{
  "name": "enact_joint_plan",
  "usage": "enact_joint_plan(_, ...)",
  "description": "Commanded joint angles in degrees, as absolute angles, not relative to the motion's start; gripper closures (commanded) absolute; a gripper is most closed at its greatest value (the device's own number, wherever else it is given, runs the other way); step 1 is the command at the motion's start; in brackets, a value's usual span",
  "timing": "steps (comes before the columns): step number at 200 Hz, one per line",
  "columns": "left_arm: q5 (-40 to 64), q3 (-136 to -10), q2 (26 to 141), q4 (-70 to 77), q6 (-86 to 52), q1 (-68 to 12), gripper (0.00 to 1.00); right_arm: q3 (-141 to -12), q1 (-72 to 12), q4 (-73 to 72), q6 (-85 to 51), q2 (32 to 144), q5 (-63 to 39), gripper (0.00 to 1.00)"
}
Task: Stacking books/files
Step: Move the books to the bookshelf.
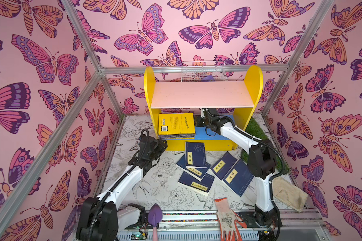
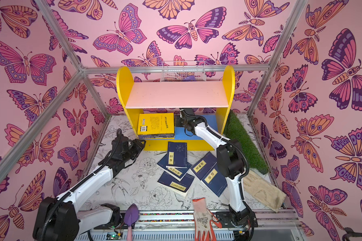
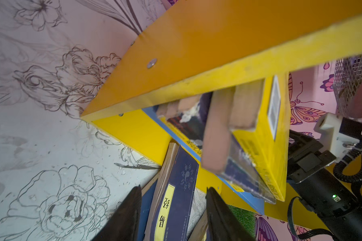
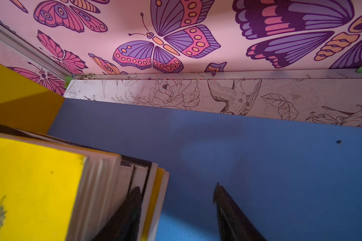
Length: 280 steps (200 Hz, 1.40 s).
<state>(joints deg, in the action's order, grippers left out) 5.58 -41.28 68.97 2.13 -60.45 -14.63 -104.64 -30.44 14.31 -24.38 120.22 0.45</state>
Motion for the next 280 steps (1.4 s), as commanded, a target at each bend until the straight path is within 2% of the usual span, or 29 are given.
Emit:
enact_joint_plan(1,4.8,-43.6,71.4,4.8,-59.6,-14.5,0.49,-105.0,-33.1,12.2,-24.3,118.7,-3.3,0.43)
enact_joint_plan(39,3.9,-46.4,75.7,5.0,-58.5,-14.5,0.5,-104.8,-33.1,11.9,-24.0,118.5,-4.0,0.42)
enact_joint_plan(142,3.9,-51.0,78.3,3.7,-56.1,-14.5,0.5,-105.6,-33.1,12.6,-22.3,118.7,-4.9,0.42)
enact_joint_plan(232,2.8,-45.8,73.5,2.4,-56.9,-14.5,0.51,-87.0,-33.0,1.6,-20.3,101.9,12.4,0.4)
enact_joint_plan(280,3.0,-42.8,65.7,-0.2,-56.4,-14.6,0.5,-77.2,-33.0,-1.6,-18.9,92.9,18.9,0.4)
